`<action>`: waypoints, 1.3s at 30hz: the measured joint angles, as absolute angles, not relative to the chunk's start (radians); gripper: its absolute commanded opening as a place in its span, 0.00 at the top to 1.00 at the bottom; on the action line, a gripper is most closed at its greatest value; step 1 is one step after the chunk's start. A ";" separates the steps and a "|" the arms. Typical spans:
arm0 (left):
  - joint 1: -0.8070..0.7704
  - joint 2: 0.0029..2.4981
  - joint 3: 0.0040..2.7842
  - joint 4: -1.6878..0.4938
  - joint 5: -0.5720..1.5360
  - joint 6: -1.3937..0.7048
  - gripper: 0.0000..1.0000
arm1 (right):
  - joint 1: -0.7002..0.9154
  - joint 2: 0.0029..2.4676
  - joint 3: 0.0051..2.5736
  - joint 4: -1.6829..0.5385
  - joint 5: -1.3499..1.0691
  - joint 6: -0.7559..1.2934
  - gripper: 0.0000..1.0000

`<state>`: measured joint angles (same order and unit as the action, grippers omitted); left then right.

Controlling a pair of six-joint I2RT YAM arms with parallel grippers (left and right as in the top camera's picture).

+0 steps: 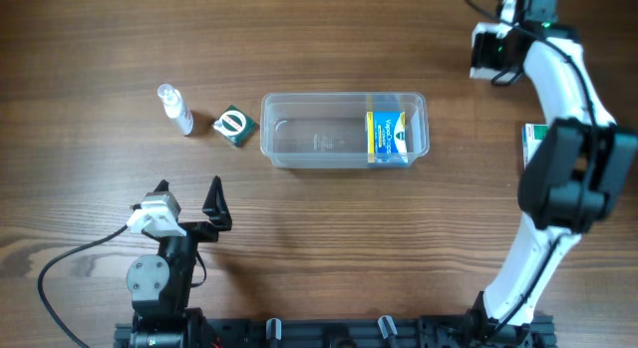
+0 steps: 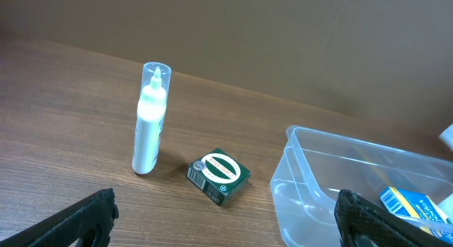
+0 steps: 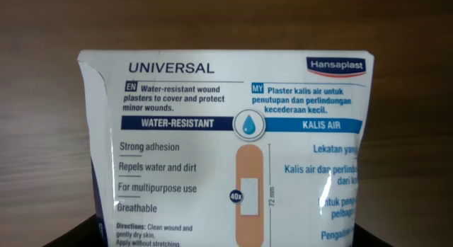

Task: Pack container
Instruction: 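Grasp the Hansaplast box with right gripper and carry to container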

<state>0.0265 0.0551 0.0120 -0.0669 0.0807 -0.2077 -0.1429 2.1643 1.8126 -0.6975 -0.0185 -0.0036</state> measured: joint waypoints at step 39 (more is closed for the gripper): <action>0.027 0.055 0.012 -0.067 0.081 -0.208 0.00 | 0.210 1.821 1.695 -1.237 -0.332 0.131 0.30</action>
<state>0.0265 0.0551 0.0120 -0.0669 0.0807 -0.2077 0.2100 1.8214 1.6951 -1.2369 -0.3321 0.1314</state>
